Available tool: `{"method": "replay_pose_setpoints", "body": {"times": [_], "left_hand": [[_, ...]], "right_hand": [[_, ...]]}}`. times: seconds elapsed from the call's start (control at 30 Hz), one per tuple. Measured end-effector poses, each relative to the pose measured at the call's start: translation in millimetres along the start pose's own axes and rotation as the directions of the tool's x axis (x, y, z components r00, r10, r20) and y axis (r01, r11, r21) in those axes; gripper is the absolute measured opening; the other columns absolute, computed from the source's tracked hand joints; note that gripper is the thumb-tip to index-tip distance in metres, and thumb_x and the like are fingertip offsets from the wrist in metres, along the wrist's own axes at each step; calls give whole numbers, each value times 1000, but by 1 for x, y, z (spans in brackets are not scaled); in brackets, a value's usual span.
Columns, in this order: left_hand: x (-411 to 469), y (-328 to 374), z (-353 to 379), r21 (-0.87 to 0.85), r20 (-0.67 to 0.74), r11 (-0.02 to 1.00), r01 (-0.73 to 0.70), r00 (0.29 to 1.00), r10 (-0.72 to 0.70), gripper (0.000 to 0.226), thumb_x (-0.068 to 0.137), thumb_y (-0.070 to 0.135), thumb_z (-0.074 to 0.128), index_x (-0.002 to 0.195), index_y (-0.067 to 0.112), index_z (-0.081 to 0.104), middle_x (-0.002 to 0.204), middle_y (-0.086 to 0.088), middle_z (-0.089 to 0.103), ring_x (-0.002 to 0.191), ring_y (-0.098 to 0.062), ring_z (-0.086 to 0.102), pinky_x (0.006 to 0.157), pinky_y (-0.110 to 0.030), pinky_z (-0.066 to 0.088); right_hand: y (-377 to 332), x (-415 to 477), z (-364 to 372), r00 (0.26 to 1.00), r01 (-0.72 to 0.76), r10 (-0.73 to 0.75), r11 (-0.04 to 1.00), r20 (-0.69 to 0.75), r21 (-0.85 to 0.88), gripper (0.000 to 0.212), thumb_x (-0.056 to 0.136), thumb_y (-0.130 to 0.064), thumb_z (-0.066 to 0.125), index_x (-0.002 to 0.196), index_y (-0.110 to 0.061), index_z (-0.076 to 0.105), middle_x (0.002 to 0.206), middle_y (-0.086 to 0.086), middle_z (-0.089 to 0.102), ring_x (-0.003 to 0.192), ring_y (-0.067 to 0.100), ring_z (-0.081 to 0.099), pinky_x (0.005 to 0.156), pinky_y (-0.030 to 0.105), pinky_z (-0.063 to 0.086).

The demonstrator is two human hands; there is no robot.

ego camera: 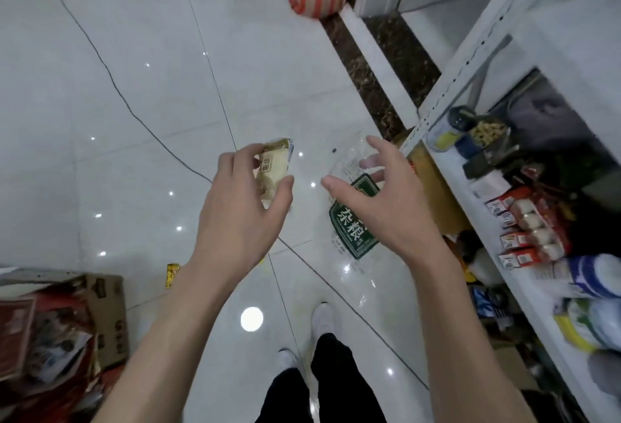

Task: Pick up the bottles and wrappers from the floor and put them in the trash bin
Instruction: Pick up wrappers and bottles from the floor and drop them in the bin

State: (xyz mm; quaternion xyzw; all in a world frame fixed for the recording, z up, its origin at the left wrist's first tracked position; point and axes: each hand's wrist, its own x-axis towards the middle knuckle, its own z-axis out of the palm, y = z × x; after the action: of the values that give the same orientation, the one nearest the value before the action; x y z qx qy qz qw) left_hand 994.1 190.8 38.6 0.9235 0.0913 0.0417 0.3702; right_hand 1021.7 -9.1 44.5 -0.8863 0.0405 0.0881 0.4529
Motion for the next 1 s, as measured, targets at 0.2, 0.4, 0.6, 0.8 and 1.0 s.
{"method": "replay_pose_setpoints", "body": {"times": [0.2,0.4,0.6,0.8,1.0], "left_hand": [[-65,59,-68,-112,8,988,-106,994,108,48,91,49,59,135,38,43,123,15,44,99,-9,56,85,-38,52],[-123,69,-99,-146,91,971,-188,975,202,50,91,50,59,137,35,45,127,11,45,103,-14,57,89,-42,52],[-176,87,-96,-162,248,934,-319,903,352,51,92,49,59,138,33,44,129,8,46,107,-14,56,88,-41,52],[-239,126,-71,-232,359,844,-483,764,536,51,92,49,59,138,34,44,128,9,46,106,-12,55,85,-36,50],[-336,177,-36,-344,425,722,-600,587,690,53,91,49,61,138,34,44,126,9,47,108,-10,54,91,-40,51]], "right_hand": [[-75,-79,-52,999,44,-45,999,-5,-23,94,72,-73,70,150,-39,32,128,-19,50,116,6,51,102,42,48],[-78,-181,-70,996,-18,17,1000,-84,-10,95,74,-73,71,153,-40,30,136,-19,48,122,5,49,98,33,45],[-64,-275,-83,964,-122,122,992,-236,13,83,75,-70,73,145,-43,37,127,-30,44,120,-1,46,95,26,43],[-38,-379,-114,859,-237,212,972,-466,6,97,70,-79,67,152,-38,33,139,-17,50,122,6,52,98,33,46],[1,-510,-150,712,-350,314,934,-629,71,99,70,-78,67,152,-35,33,135,-15,53,119,6,52,100,36,47]]}}
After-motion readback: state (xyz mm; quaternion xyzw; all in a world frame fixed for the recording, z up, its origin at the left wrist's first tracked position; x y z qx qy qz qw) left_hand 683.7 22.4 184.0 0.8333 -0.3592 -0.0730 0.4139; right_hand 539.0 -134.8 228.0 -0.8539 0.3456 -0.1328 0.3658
